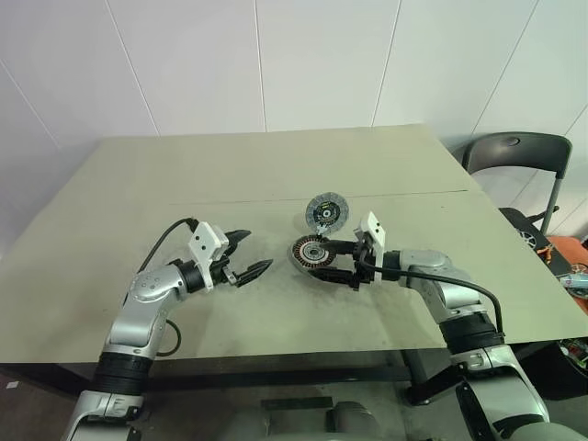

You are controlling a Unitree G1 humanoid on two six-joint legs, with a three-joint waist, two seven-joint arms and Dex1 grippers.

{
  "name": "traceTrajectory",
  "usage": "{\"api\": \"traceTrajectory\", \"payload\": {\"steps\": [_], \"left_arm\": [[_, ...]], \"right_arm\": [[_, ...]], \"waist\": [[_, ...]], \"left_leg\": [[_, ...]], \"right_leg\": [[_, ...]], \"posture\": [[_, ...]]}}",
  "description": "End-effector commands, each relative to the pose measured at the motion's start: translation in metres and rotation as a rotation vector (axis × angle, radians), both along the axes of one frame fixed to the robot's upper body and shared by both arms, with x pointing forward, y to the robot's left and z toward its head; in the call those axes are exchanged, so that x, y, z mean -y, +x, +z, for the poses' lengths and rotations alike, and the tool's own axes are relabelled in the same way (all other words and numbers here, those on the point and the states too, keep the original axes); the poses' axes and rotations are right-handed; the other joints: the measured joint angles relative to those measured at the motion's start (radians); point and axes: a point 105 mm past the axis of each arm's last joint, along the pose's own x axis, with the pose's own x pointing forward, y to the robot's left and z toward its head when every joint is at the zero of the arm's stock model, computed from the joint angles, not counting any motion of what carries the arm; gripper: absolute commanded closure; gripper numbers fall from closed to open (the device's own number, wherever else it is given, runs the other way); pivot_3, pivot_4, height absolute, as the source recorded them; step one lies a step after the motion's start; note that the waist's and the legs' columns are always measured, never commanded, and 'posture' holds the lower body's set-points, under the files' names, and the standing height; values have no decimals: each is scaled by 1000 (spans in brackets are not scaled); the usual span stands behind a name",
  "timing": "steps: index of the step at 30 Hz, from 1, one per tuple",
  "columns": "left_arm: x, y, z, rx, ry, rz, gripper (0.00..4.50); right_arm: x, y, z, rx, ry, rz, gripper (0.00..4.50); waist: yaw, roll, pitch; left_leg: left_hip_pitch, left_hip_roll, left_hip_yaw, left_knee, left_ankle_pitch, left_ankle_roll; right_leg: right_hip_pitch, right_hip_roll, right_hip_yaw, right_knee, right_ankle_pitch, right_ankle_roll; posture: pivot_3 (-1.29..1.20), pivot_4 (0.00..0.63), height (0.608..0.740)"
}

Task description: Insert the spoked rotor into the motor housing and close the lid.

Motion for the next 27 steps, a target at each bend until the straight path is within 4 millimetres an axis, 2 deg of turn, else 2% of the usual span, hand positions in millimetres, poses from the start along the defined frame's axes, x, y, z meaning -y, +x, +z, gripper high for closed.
{"api": "traceTrajectory", "payload": {"steps": [1, 27], "left_arm": [[2, 0, 8, 43, 7, -18, 6], [1, 1, 4, 42, 0, -24, 6]], "right_arm": [[-2, 3, 13, 65, 4, -3, 7], [-1, 6, 19, 79, 24, -15, 7]], "waist": [[0, 0, 0], [0, 0, 0]], "left_leg": [[0, 0, 0, 0, 0, 0], [0, 0, 0, 0, 0, 0]], "right_leg": [[0, 0, 0, 0, 0, 0], [0, 0, 0, 0, 0, 0]], "posture": [[0, 0, 740], [0, 0, 740]]}}
